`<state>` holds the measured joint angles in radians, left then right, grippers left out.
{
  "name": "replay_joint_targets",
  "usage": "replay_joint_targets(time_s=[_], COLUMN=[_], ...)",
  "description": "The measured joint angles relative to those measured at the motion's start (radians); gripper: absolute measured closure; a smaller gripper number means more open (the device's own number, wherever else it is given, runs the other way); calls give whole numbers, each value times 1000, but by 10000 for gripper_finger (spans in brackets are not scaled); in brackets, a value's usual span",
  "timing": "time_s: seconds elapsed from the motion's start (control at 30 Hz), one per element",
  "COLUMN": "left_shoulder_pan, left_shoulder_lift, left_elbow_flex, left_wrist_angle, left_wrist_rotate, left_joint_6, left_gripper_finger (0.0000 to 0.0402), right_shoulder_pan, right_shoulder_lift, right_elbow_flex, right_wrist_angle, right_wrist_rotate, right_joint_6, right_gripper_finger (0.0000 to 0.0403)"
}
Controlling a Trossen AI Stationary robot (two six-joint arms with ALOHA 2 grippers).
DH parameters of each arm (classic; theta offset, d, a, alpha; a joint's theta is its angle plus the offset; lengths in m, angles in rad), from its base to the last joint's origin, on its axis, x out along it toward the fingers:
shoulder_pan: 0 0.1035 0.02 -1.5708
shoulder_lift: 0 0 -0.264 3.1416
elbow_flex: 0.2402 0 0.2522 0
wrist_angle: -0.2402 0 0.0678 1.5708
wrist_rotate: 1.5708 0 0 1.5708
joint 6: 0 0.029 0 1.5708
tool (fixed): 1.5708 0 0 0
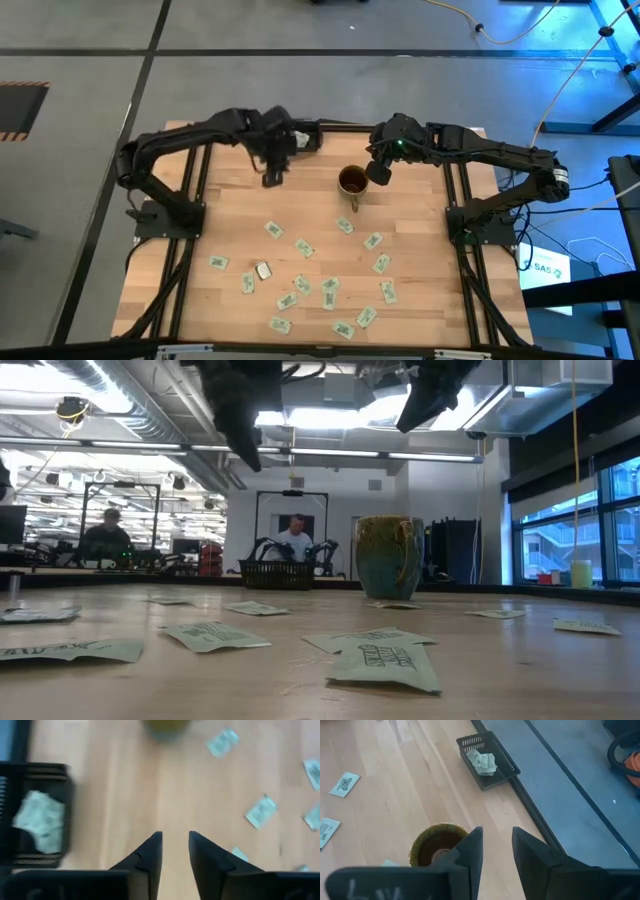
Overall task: Pick and place Stevia / Truvia into bins
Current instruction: Put the stevia packet into the black container
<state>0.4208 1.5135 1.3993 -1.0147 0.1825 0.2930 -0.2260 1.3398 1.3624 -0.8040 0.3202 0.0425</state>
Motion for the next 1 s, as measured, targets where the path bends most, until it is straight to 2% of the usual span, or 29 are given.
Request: replay_joint_targets(time_s=[0.13, 0.3, 0.37, 0.63, 0.8, 1.0], left_shoulder_pan=[-97, -214, -253, -381, -423, -423], left_shoulder_lift=[2, 2, 3, 3, 3, 21], left_elbow_flex=[-60, -200, -256, -432, -481, -518], left_wrist_angle=[-35, -32, -29, 185, 243, 266], left_wrist_rotate=[-2, -12, -45, -104, -166, -165], left_joint_6=[-8, -14, -44, -126, -172, -254], left_gripper_finger=[303, 315, 319, 321, 319, 328], right_shoulder_pan=[0, 0, 0, 0, 0, 0], right_shoulder_lift=[0, 0, 0, 0, 0, 0], right_elbow_flex=[0, 0, 0, 0, 0, 0], right_wrist_angle=[0, -1, -1, 0, 0, 0], right_wrist_rotate=[0, 0, 0, 0, 0, 0], right_joint_6=[-1, -2, -4, -25, -25, -23], right_gripper_finger=[295, 295, 295, 295, 295, 295])
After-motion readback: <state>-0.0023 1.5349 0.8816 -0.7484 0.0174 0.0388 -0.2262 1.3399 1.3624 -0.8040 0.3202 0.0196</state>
